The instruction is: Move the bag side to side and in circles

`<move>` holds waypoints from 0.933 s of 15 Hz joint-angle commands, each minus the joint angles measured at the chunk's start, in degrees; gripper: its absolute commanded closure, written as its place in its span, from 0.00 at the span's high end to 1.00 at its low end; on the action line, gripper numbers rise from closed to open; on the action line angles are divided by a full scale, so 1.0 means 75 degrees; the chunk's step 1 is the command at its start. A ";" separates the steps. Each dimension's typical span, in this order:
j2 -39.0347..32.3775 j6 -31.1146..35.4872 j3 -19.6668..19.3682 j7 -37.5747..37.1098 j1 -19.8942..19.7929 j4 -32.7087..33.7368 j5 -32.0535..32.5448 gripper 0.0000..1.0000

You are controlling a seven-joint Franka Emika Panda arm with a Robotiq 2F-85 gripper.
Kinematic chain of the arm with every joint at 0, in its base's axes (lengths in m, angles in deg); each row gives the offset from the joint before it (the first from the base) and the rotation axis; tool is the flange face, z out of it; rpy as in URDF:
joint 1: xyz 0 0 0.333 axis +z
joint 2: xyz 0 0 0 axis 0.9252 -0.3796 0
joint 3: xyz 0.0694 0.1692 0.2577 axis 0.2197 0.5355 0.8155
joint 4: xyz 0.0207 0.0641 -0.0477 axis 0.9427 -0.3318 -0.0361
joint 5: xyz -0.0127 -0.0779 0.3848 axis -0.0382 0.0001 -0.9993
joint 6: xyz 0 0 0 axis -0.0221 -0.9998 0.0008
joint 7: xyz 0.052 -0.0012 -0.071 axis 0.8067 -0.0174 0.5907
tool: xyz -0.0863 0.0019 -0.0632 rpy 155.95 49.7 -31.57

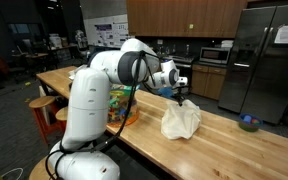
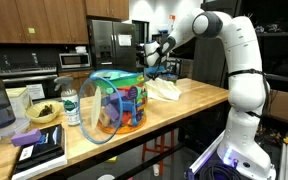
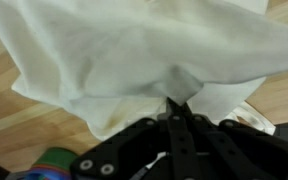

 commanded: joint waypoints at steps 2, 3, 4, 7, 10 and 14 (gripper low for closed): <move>0.0087 0.0517 0.0668 0.2000 -0.0104 -0.0096 -0.1628 0.00; 0.0080 0.0491 0.0818 0.2551 -0.0140 -0.0079 -0.2072 0.00; 0.0089 0.0382 0.0937 0.3082 -0.0170 -0.0081 -0.2501 0.00; 0.0151 -0.0018 0.1350 0.4735 -0.0394 -0.0120 -0.3791 0.00; 0.0172 -0.0950 0.1459 0.5780 -0.0529 -0.0063 -0.4454 0.00; 0.0308 -0.2671 0.0960 0.5750 -0.0369 -0.0184 -0.3504 0.00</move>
